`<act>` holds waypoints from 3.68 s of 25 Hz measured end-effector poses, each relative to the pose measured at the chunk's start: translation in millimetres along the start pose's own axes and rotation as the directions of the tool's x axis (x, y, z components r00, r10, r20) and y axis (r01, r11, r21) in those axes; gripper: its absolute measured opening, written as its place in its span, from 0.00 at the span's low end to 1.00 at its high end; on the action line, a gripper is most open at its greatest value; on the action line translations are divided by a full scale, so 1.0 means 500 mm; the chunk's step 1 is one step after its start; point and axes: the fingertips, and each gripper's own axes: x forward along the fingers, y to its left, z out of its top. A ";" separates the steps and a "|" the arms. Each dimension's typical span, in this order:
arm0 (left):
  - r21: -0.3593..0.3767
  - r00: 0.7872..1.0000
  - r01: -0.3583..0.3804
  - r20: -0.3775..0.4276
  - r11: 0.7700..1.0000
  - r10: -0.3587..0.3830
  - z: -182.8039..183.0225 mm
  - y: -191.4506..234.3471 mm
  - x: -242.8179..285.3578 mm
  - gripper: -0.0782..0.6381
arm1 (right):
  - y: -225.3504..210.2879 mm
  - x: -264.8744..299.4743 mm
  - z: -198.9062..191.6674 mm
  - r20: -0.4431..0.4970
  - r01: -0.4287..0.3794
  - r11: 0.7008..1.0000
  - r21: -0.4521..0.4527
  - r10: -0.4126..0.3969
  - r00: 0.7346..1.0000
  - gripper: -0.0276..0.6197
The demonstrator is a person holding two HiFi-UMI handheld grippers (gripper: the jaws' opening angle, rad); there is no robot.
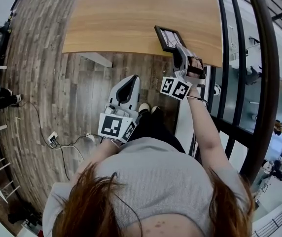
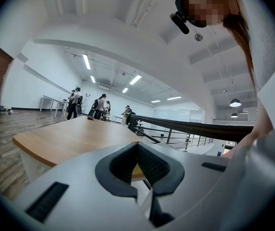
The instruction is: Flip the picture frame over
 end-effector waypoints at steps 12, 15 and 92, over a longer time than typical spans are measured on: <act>-0.008 1.000 -0.005 -0.020 1.000 0.005 -0.014 0.000 0.012 0.12 | 0.159 -0.012 -0.027 -0.006 -0.136 0.960 -0.243 0.139 0.990 0.15; -0.007 1.000 -0.004 -0.025 1.000 0.003 -0.015 -0.002 0.015 0.12 | 0.170 -0.004 -0.025 -0.022 -0.152 0.949 -0.277 0.152 0.988 0.16; 0.122 0.960 0.151 0.219 0.981 -0.175 0.193 -0.126 0.046 0.12 | -0.254 -0.284 0.187 0.282 -0.189 0.473 0.861 -0.135 0.950 0.07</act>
